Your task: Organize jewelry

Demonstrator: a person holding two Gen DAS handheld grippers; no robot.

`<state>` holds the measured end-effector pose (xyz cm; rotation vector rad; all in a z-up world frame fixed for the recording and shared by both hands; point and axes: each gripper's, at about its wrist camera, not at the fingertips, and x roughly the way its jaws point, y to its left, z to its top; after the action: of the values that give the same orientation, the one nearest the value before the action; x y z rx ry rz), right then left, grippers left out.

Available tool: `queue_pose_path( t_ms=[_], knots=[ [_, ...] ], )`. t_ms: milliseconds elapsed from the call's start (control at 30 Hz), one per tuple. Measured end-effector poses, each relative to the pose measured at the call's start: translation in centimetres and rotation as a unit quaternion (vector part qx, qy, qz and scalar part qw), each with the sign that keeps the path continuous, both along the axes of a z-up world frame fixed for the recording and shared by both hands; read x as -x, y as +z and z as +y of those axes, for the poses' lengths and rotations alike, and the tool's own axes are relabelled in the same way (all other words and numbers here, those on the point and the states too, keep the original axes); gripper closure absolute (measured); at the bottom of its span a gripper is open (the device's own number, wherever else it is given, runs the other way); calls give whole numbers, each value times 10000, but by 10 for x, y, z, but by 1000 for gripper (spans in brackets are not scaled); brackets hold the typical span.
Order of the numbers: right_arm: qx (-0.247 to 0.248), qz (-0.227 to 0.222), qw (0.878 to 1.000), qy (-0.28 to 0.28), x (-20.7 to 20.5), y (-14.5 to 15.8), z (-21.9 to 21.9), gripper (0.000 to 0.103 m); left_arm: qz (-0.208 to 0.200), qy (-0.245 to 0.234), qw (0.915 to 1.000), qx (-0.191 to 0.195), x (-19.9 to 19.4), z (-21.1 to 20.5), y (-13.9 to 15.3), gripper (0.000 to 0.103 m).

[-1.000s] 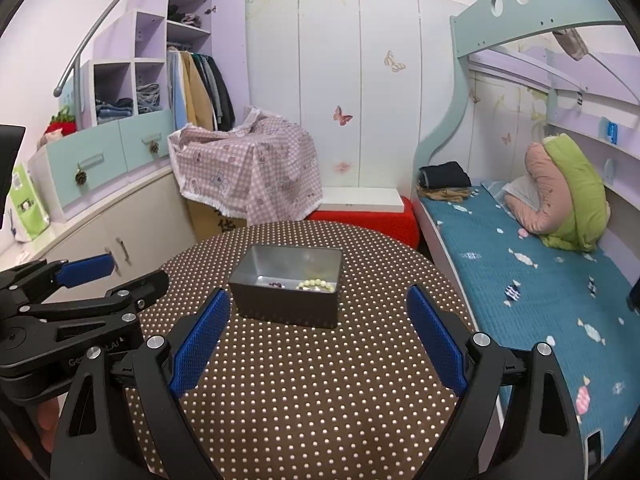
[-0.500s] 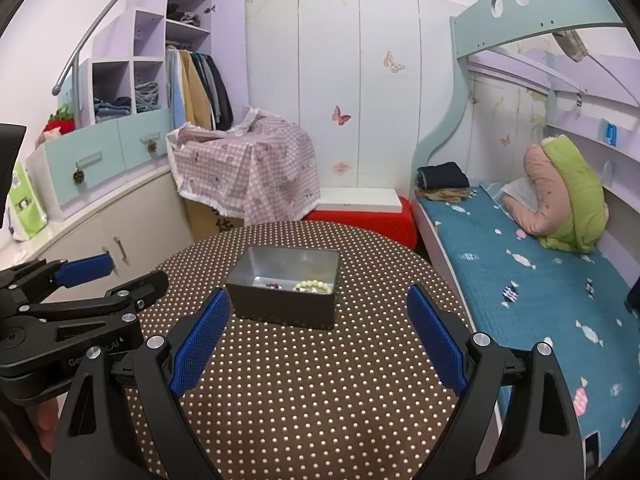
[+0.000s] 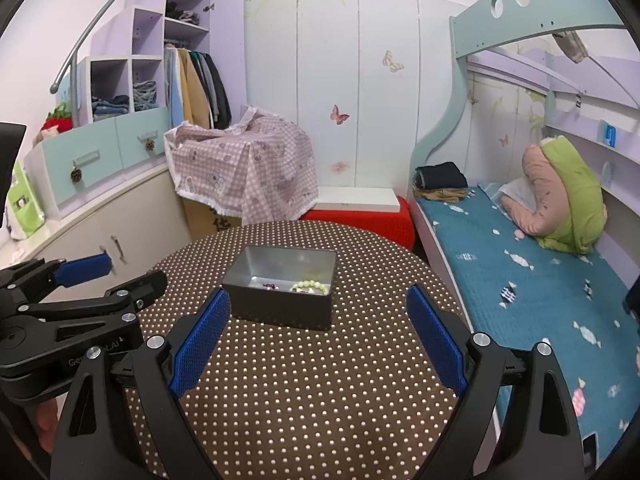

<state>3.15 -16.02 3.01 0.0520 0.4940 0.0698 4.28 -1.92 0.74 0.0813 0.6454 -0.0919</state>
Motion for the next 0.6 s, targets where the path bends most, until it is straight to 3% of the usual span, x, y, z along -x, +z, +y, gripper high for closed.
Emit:
queue_pose_path(
  t_ms=[600],
  knots=[
    [-64,30,10000,9,-3,-2,3,16,38,-5,10000,-3,-4,-3,2,38]
  ],
)
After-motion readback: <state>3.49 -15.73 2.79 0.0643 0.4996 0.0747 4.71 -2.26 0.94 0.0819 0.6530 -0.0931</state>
